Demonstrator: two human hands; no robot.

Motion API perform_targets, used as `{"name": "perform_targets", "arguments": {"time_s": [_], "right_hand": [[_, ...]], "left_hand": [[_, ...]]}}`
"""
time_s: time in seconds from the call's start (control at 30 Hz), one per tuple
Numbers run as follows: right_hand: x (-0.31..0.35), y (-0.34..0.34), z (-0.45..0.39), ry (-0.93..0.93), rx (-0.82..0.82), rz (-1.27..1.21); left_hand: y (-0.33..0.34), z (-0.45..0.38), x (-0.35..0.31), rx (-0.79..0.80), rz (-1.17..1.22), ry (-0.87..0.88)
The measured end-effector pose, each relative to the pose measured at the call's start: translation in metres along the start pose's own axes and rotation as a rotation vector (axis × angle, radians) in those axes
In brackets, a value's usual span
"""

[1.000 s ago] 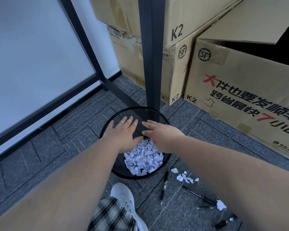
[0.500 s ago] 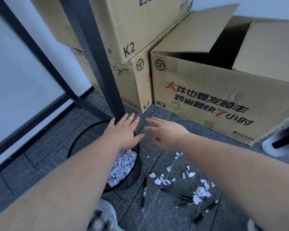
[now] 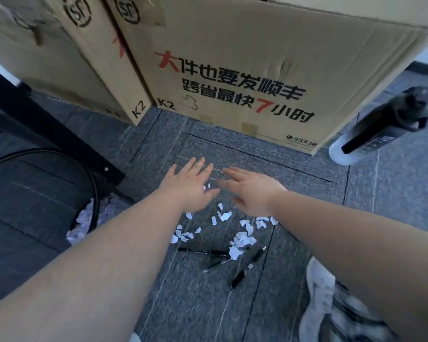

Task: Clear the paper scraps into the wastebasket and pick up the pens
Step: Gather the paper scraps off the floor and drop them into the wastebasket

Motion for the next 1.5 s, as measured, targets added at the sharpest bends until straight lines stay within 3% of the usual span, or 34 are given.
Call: {"name": "perform_targets", "arguments": {"time_s": [0.4,0.8,1.23,1.5], "right_hand": [[-0.067,0.114,0.016,0.216,-0.032,-0.175],[-0.089,0.171,0.047,0.459,-0.194,-0.494],[-0.094,0.179,0.028,0.519,-0.254,-0.449],[-0.085,0.178,0.016,0.365,-0.217,-0.3]], "left_hand": [[0.103,-0.042,-0.038,0.116,0.028,0.055],[0.136,-0.053,-0.058,0.112,0.054,0.058],[0.155,-0.059,-0.065,0.069,0.082,0.072],[0.157,-0.066,-0.059,0.036,0.102,0.077]]}}
Point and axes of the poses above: each hand's wrist, its own z-axis away from the middle knuckle, its own y-axis out of the palm, x = y × z, the point moved 7 cm from there along -z, towards the middle knuckle, and after that the axes turned 10 degrees about -z, right-handed, at the moved point
